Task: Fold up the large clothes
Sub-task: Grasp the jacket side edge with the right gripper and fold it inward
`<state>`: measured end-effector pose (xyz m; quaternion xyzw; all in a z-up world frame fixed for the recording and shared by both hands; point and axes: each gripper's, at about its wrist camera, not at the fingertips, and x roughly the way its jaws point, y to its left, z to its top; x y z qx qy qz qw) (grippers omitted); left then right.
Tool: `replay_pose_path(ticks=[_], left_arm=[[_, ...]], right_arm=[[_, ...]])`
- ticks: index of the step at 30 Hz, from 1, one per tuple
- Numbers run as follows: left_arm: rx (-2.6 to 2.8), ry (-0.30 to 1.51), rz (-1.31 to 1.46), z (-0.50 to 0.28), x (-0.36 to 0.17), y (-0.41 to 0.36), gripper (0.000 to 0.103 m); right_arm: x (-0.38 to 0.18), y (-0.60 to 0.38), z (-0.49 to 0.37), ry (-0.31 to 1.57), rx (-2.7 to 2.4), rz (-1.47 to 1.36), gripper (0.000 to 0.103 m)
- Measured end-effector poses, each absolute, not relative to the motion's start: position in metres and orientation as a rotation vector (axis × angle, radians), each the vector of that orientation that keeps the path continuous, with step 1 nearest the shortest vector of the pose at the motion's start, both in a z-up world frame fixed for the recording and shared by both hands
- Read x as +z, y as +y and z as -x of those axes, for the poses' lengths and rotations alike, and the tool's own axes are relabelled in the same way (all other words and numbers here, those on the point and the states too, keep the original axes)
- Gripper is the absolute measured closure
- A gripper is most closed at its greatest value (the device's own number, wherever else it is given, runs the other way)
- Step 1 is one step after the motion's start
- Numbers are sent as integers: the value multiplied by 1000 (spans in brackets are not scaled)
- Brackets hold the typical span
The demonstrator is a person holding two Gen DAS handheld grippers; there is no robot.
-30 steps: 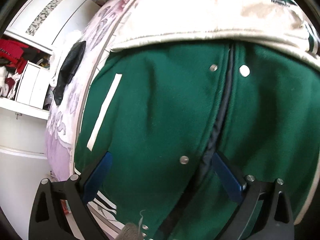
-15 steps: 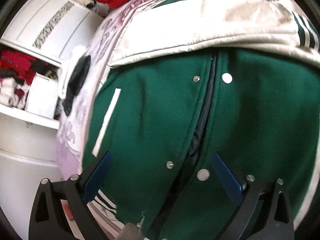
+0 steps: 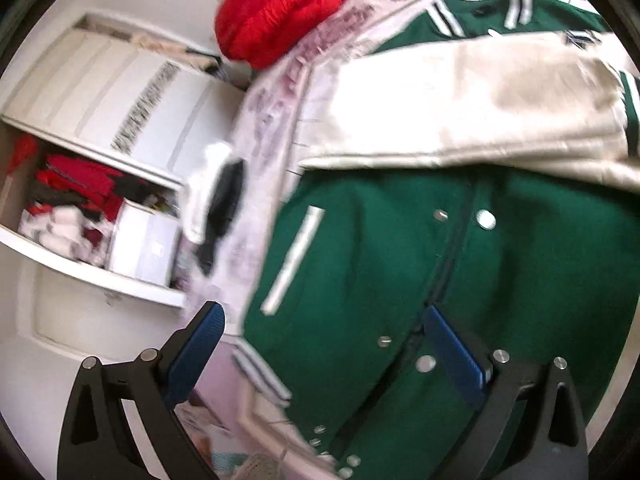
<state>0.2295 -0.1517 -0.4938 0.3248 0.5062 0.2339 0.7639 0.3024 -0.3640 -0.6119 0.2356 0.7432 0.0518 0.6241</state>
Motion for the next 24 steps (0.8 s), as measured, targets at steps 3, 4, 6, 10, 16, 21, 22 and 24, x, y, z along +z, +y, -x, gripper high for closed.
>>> replay_pose_path(ticks=[3, 4, 6, 10, 16, 21, 22, 24], left_arm=[[491, 1031, -813, -198, -475, -164, 0], [478, 1019, -840, -191, -474, -169, 0], [419, 990, -931, -158, -473, -197, 0], [245, 1034, -1046, -100, -496, -256, 0], [85, 1155, -1145, -38, -553, -309, 0], [122, 1244, -1187, -47, -596, -305, 0], [143, 1252, -1176, -56, -600, -299, 0], [179, 1260, -1146, -68, -600, -292, 0]], right_arm=[[-620, -376, -266, 1808, 159, -605, 78], [-619, -381, -258, 1812, 154, -597, 67], [-609, -398, -235, 1804, 122, -545, 37], [-595, -436, -186, 1832, 30, -479, 32], [-593, -490, -136, 1846, -127, -490, 32], [-594, -514, -133, 1822, -162, -486, 32], [-595, -514, -136, 1813, -154, -477, 32], [-598, -504, -148, 1795, -137, -465, 32]])
